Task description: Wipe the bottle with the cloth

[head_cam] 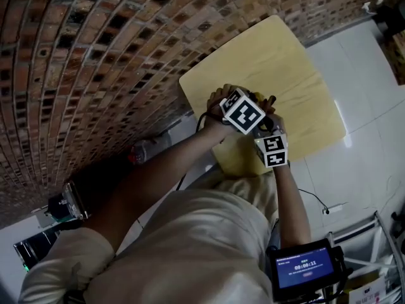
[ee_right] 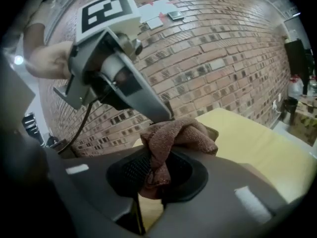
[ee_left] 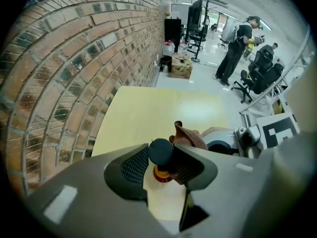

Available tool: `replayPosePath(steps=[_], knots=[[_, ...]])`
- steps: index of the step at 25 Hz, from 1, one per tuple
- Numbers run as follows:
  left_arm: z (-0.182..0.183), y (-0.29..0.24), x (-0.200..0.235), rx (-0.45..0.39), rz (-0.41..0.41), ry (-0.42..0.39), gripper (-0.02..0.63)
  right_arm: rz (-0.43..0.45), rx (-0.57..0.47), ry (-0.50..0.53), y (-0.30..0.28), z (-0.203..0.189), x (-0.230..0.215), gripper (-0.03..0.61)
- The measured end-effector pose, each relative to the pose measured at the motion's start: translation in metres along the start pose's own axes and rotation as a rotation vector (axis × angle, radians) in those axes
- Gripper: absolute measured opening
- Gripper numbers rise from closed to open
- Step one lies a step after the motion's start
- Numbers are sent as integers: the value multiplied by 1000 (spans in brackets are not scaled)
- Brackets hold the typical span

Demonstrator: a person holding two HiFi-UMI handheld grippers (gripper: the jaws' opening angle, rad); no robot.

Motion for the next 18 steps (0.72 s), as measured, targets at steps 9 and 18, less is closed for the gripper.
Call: replayPosePath(steps=[9, 18], knots=[[-1, 3, 5, -20, -30, 57, 175, 35, 101, -275, -22, -31, -19, 69], [-4, 3, 4, -26, -56, 52, 175, -48, 241, -750, -44, -79, -56, 69]])
Point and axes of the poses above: the fingertips, and each gripper's own axes: y backward along the fingers, x to its left, z out of its top, the point moved 7 cm from there along y, backward along the fingers, and after that the axes turned 6 degrees about z, right-handed, at the moved point
